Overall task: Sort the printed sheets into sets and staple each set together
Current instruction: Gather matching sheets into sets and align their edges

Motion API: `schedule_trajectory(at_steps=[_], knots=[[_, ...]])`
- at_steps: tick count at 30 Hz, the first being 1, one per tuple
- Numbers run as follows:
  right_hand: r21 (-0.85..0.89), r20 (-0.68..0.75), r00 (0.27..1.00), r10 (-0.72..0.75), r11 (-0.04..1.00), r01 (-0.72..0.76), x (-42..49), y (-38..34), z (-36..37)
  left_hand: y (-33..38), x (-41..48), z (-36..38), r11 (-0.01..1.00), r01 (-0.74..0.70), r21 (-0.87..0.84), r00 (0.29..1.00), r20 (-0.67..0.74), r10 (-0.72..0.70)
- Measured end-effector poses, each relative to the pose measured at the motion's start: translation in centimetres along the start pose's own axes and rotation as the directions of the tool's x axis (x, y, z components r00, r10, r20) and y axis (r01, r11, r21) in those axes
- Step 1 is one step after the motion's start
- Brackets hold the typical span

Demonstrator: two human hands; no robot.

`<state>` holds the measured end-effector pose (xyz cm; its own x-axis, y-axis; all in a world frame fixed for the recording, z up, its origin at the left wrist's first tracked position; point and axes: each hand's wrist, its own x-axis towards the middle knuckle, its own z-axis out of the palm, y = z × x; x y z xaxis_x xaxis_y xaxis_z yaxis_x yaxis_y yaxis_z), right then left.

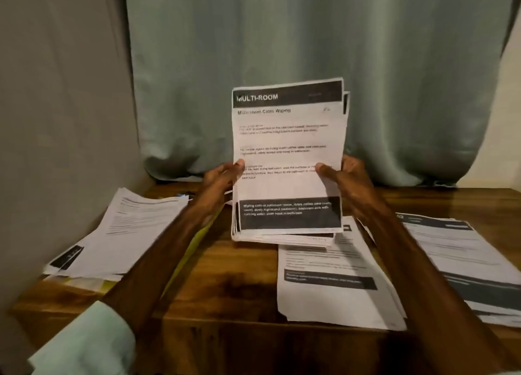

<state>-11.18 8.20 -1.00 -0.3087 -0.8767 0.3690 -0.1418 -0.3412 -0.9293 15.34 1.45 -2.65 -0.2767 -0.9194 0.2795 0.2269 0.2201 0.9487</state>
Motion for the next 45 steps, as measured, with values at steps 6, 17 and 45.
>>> schedule_trajectory(at_steps=[6, 17, 45], knots=[[-0.024, -0.127, 0.985, -0.115, 0.993, 0.113, -2.2, -0.7, -4.2, -0.3, -0.8, 8.0, 0.987, -0.045, -0.157, 0.999, 0.018, 0.048], [0.046, -0.210, 0.976, -0.055, 0.997, 0.066, -4.7, 3.1, -8.2, -4.4, -1.8, 12.8, 0.994, -0.037, -0.104, 0.999, 0.015, 0.039], [0.092, 0.041, 0.976, 0.213, 0.972, -0.216, -1.0, 2.7, -9.4, -4.8, 1.0, 8.8, 0.984, 0.120, 0.128, 0.979, 0.150, -0.139]])
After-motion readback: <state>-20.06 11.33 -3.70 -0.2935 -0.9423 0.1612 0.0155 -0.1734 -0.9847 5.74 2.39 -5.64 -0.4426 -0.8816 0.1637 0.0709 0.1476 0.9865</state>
